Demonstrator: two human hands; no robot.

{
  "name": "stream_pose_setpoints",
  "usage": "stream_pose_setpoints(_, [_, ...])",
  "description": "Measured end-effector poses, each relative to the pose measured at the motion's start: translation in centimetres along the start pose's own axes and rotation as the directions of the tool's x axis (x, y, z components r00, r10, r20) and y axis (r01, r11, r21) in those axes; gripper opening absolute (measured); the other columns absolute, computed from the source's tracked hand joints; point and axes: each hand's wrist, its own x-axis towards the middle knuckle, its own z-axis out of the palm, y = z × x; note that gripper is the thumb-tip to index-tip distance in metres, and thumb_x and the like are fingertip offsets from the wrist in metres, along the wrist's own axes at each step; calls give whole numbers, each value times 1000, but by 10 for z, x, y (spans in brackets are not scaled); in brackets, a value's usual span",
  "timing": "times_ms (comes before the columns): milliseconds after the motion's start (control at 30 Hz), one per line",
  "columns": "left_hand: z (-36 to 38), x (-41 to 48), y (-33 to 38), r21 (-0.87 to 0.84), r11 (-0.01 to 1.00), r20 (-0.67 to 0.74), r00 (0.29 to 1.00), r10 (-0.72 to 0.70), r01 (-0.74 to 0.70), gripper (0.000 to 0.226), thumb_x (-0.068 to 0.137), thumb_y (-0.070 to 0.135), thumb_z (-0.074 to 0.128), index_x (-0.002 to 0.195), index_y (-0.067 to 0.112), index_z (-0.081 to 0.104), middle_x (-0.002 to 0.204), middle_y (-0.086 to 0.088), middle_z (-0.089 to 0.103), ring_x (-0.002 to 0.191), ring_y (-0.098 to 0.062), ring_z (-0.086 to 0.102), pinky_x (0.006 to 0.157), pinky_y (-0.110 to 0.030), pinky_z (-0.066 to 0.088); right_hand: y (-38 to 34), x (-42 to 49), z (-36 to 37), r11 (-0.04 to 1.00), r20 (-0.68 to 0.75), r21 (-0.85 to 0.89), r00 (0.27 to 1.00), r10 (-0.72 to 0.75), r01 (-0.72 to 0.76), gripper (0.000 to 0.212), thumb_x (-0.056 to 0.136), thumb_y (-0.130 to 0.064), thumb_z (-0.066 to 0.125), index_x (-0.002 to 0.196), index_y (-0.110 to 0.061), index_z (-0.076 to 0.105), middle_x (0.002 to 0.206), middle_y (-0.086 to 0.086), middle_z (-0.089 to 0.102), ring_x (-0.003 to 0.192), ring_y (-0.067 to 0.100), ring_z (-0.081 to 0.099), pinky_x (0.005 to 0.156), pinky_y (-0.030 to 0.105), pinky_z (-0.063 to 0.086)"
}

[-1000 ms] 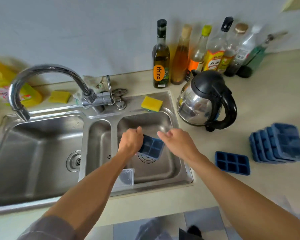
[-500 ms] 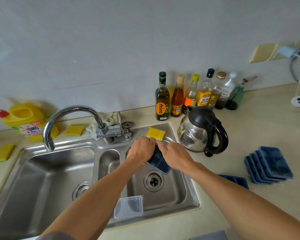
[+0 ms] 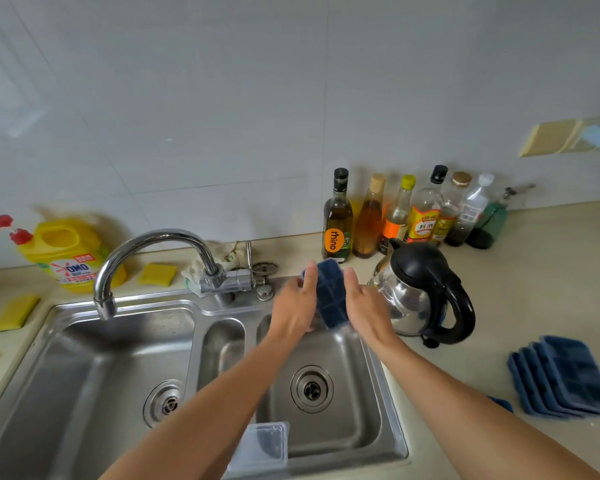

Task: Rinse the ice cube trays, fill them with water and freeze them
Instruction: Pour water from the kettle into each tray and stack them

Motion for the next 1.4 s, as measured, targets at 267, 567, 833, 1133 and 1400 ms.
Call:
stream_pose_setpoints(267, [24,-6,-8,15,1000,-272,962,-13,17,56,102,62,28,106,16,59,99,-3,68,90,-21,65,83,-44,56,3,12,-7,999,152,-35,988,-29,35,73,99,-73,21,71,-14,56,73,5,65,73,22,65,71,38,50])
stream_pose_setpoints(567, [33,-33,7,324,943,-279,945,170,-75,53,99,65,25,96,21,55,87,-1,68,80,-24,65,74,-43,55,-18,27,-10,983,43,27,982,-183,182,76,102,-66,32,49,-12,43,54,7,59,55,19,57,55,35,40])
stream_pose_setpoints(833, [28,-44,12,336,937,-339,917,211,-92,61,87,75,15,90,26,50,76,3,63,74,-24,63,66,-40,49,-29,20,-11,959,84,133,962,-262,249,69,101,-64,39,51,-18,33,49,-1,42,49,16,42,54,36,34])
stream_pose_setpoints(1133, [-9,-20,26,488,853,-354,851,388,-187,53,95,64,20,99,20,49,81,-4,66,79,-34,68,66,-41,52,-15,16,-45,971,621,189,747,-235,149,58,73,-61,71,121,-30,62,111,-9,74,105,10,69,93,39,58])
stream_pose_setpoints(1400, [-28,-15,67,502,758,-276,753,597,-417,61,96,65,20,107,16,54,81,-6,70,73,-34,67,61,-43,53,-39,21,-65,927,506,256,779,-371,275,42,80,-23,75,121,-27,65,111,-8,75,109,8,69,104,45,52])
